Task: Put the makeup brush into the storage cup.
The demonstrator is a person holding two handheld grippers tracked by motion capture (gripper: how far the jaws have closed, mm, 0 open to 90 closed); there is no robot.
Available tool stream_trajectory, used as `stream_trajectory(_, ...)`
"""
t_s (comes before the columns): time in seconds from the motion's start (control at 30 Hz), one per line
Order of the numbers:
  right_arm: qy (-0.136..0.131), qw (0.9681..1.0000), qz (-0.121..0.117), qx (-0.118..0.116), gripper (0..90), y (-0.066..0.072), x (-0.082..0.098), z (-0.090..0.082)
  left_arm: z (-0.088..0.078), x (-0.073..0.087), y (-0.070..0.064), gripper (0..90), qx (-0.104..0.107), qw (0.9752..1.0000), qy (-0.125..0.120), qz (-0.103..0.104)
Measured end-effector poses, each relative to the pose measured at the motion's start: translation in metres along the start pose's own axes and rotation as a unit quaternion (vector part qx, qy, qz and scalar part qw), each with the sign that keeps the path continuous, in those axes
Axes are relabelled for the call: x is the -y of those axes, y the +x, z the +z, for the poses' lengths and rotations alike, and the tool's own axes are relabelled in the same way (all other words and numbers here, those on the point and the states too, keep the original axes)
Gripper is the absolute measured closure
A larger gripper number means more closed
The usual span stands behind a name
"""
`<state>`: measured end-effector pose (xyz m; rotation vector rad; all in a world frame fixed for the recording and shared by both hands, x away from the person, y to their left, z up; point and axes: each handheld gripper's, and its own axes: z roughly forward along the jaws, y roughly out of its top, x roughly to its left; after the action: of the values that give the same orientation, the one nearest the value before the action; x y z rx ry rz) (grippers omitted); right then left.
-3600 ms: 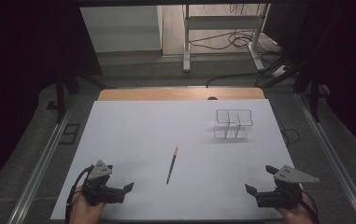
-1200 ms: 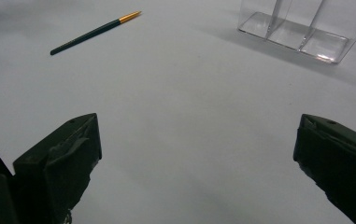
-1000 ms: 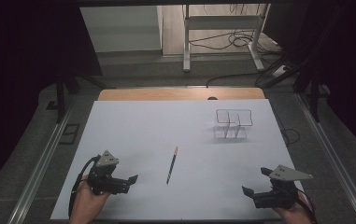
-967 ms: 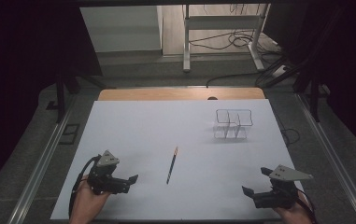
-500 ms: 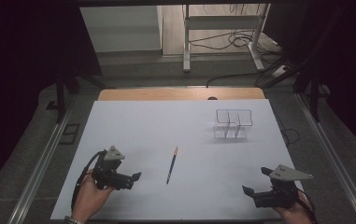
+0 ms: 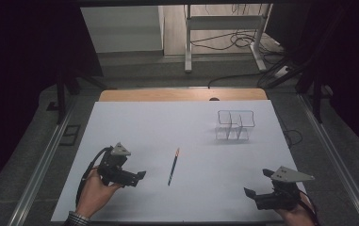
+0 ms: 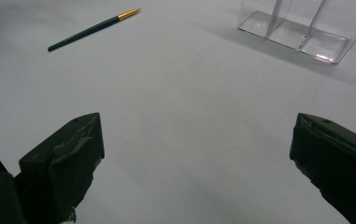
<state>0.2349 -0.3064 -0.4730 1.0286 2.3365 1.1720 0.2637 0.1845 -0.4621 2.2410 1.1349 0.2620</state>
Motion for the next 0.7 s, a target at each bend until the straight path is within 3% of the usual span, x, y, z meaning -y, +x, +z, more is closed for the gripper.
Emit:
stream_trajectory(0.43,0.003,1.0000,-0.004,0.003,3.3,0.001,0.000,0.001,0.007,-0.017,-0.007,4.7,-0.004,0.9992,0.025,0.031)
stream_trajectory(0.7,0.004,0.9999,-0.008,0.004,3.2,0.001,0.000,0.002,0.014,-0.026,-0.008,4.8,-0.003,0.9987,0.036,0.035)
